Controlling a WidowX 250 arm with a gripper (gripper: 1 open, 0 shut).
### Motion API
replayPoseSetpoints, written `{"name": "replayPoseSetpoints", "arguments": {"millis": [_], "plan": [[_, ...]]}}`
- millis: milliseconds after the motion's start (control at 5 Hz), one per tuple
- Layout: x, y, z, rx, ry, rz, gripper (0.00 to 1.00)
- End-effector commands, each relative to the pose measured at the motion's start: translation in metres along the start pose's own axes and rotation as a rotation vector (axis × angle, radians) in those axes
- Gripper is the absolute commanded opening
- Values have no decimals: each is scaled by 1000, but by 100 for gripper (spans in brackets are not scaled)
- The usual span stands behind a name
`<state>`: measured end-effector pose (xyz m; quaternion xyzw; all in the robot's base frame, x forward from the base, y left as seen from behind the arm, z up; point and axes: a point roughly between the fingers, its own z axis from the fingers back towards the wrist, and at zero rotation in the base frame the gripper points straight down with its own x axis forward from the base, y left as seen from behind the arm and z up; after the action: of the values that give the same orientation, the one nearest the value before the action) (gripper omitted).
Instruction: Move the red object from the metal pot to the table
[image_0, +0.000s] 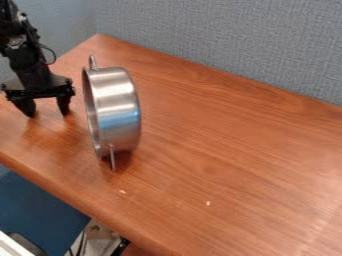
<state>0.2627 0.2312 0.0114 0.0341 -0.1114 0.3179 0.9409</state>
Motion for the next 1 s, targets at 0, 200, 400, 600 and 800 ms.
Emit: {"name": "replayPoseSetpoints", "arguments": {"millis": [0, 200, 400, 600, 800], "plan": [[9, 10, 26, 30, -50, 25, 100], [10, 14, 35, 46, -44, 46, 100], [-1, 9, 36, 12, -92, 75, 100], [-12, 2, 38, -20, -140, 100, 100], [-8, -6, 21, -51, -165, 1, 100]]}}
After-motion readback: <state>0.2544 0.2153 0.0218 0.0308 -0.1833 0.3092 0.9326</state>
